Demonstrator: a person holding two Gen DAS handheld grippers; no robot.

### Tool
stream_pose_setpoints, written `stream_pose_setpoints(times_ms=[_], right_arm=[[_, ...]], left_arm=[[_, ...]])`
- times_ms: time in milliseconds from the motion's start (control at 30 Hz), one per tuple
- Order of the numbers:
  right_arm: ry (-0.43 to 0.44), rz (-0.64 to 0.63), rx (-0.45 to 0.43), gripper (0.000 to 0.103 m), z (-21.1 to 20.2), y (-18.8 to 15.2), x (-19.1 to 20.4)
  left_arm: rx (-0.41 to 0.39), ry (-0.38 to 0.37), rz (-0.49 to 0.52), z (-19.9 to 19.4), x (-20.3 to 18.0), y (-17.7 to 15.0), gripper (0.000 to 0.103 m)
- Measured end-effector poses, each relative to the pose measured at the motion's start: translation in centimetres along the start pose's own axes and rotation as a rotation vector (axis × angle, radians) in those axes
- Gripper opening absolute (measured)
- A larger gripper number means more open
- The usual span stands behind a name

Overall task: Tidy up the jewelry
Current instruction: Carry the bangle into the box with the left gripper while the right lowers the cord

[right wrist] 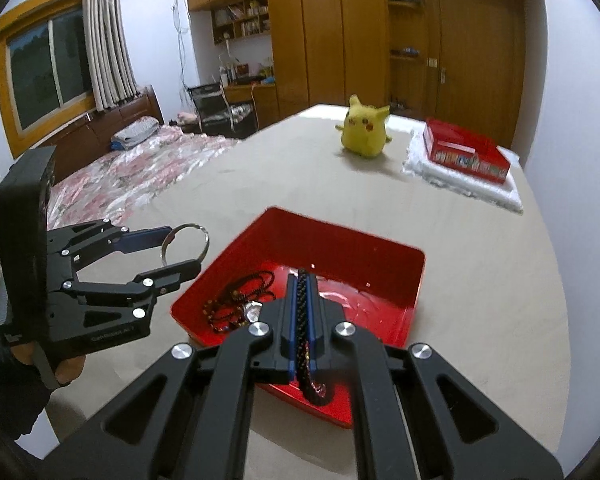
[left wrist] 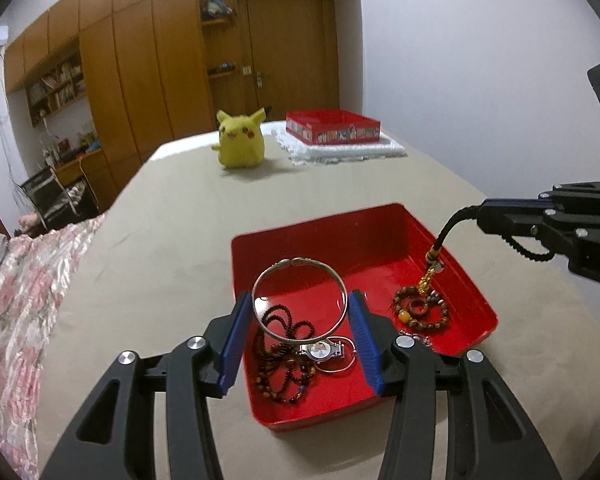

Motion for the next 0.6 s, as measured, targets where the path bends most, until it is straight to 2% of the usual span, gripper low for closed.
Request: stream_pose_setpoints(times_ms=[400,600], right_arm=[[-0.011,0.045,0.155,0.002,7.8,-2.9,-1.6],[-0.017,0.053,0.197,0.003,9.5,-3.9,-1.9]], left_arm=[[0.108,-0.021,-0.013,5.9,0.4,-1.7,0.049],[0.144,-0.025,-0.013,7.7,0.3,-2.4,0.049]])
Point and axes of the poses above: each gripper's, at about its wrist camera, not at the fingertips, and z roughly the way its jaws point, x to its left, y to its top, the point moved 4 cm from there along z, roughly the way its jaws point, and after that the axes turned 3 degrees about x, right-handed, at the moved point
